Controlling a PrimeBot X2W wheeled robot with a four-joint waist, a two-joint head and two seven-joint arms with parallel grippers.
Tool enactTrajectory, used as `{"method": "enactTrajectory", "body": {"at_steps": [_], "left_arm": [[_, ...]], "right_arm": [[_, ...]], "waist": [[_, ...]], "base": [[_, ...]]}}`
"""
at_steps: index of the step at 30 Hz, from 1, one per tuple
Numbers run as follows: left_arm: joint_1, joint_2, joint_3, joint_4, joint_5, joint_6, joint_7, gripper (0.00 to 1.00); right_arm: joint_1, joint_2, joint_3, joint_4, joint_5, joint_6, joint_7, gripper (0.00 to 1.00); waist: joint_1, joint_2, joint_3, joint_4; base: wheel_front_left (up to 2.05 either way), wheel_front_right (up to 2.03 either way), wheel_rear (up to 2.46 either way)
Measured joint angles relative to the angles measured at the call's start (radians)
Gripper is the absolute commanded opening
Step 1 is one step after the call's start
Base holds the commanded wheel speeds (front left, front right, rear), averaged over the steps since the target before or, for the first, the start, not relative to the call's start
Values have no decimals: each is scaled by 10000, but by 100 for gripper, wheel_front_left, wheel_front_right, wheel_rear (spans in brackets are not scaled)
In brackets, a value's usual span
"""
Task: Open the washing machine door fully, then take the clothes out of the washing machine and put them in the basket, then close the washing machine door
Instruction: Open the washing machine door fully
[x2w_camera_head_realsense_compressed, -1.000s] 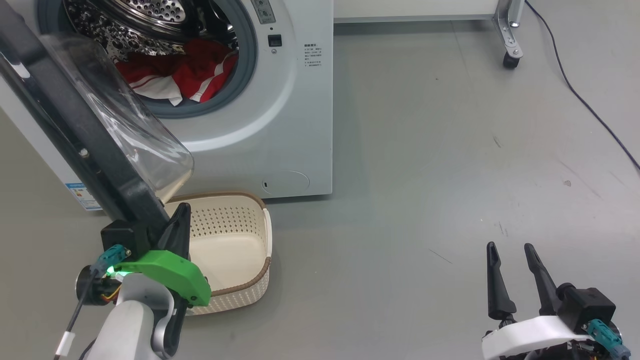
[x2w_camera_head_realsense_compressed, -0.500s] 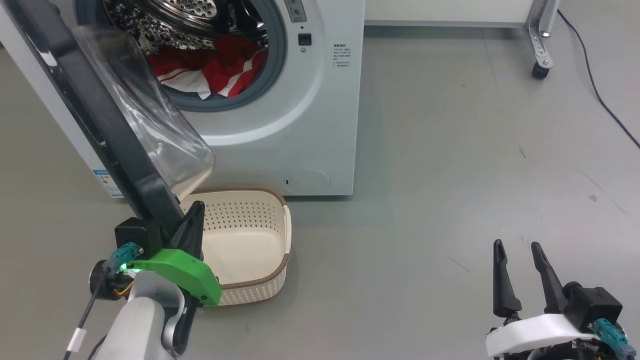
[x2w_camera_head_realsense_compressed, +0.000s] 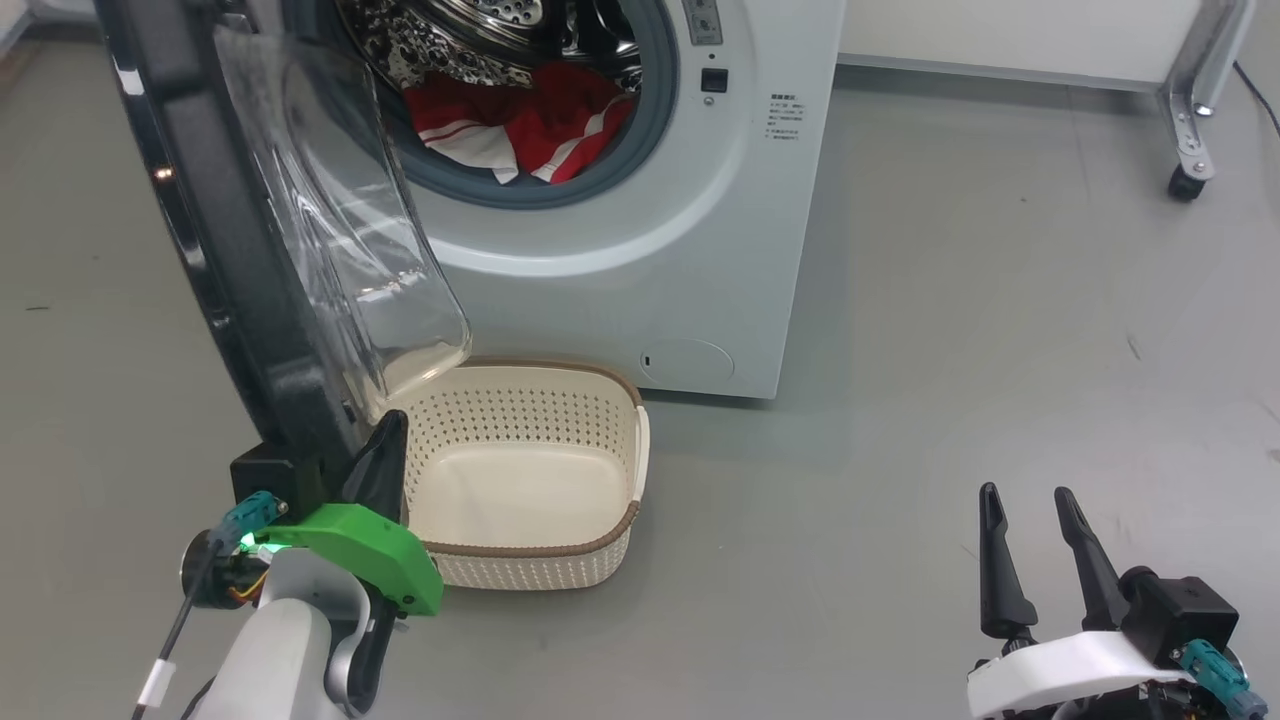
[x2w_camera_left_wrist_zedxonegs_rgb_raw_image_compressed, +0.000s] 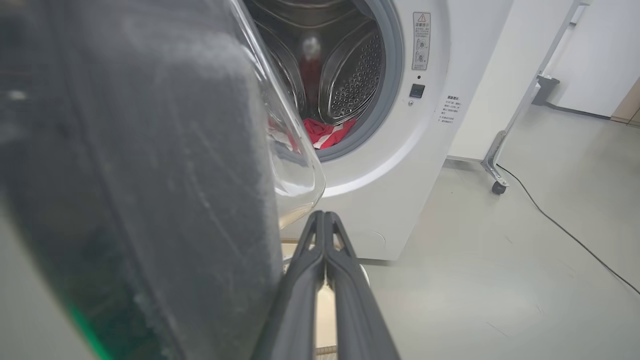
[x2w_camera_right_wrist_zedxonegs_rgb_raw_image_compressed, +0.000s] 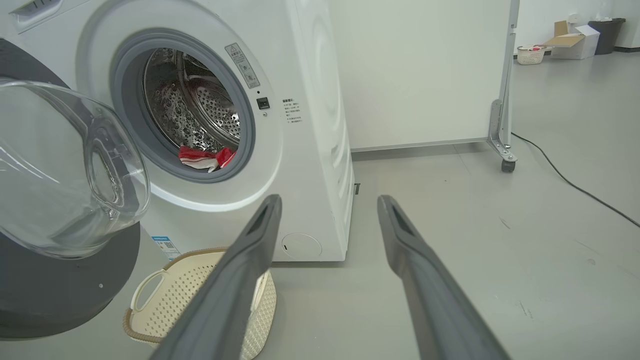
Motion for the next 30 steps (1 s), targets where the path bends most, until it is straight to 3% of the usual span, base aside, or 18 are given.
{"method": "enactTrajectory", "body": {"at_steps": [18, 30], "left_arm": [[-103, 44, 407, 58, -286, 79, -362, 0], [-246, 428, 1419, -61, -662, 368, -782, 0]], "right_arm": [[-5, 44, 67, -19, -196, 96, 0, 100], [-337, -44, 236, -90, -451, 173, 0, 100]], "waist": [[1, 0, 298, 1279], [1, 0, 1121, 1761]], "base": [[0, 0, 0], [0, 0, 0]]}}
